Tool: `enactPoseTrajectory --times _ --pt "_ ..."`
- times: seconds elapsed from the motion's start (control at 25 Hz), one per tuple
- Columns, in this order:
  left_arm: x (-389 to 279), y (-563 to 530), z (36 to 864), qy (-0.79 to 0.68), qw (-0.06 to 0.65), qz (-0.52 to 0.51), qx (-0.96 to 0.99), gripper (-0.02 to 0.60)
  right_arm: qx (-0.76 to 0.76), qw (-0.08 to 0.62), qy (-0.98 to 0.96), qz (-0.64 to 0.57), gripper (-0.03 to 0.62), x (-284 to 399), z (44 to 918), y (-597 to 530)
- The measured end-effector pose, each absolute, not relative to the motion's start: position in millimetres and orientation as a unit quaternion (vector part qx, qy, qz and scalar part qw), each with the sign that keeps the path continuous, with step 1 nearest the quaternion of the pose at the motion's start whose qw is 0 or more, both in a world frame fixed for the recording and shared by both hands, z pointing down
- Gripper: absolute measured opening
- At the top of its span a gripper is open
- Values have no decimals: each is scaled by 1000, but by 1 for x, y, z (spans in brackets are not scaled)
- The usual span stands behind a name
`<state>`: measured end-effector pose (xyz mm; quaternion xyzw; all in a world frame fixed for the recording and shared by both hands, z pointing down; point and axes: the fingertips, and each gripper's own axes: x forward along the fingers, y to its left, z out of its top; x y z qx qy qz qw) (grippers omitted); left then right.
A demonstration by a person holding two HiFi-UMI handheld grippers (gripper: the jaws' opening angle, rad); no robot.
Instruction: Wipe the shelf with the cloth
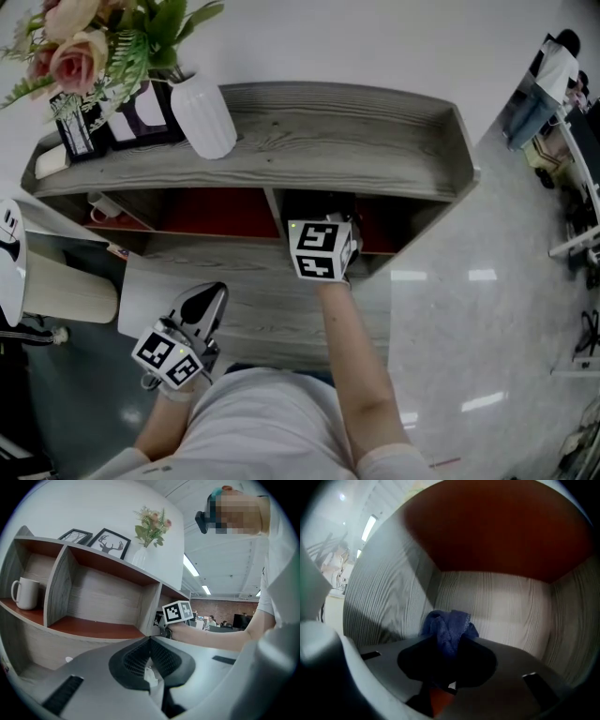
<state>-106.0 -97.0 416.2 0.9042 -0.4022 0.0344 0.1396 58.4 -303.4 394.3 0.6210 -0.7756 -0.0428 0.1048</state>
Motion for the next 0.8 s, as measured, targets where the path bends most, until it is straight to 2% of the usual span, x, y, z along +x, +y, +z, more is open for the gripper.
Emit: enactPoseTrajectory --times 0.36,0.8 --pt "-97 -102 412 -392 132 36 910 15 644 50 -757 -94 109 79 346 -300" --pt "-71 -107 411 -360 129 42 923 15 716 14 -695 -59 109 162 341 -294"
